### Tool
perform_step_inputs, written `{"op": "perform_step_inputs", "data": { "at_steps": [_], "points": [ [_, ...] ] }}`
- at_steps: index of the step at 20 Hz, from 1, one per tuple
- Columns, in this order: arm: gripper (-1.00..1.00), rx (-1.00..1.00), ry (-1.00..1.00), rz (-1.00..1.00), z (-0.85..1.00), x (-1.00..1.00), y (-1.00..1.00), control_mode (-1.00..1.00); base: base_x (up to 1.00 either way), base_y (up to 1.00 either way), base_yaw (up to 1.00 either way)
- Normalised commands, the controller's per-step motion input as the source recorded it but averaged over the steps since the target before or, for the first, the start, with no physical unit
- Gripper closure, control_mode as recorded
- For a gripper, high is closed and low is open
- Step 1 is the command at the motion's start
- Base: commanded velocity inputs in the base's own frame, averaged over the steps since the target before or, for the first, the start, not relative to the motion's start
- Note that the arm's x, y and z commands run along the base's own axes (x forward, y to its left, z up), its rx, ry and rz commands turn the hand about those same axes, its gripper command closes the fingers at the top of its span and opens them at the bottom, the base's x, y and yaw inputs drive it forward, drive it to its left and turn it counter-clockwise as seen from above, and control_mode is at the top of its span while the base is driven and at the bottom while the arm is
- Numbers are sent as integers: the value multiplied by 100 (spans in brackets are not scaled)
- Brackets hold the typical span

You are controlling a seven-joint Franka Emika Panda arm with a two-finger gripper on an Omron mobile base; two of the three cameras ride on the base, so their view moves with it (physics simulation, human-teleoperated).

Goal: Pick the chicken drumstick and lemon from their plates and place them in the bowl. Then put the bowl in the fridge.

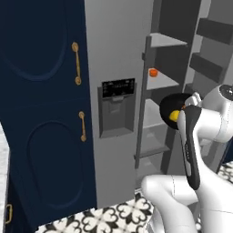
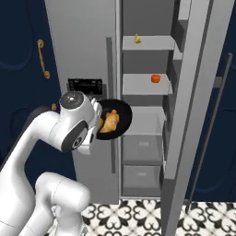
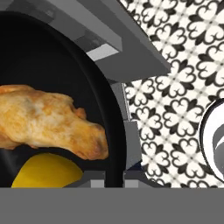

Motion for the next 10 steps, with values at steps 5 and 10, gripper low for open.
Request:
{"op": "perform_step_inputs", "data": {
  "at_steps": [5,10],
  "points": [
    [100,0,0,0,0,0,0,100,42,-15,-21],
    [100,0,0,0,0,0,0,100,84,0,-16]
  ]
}}
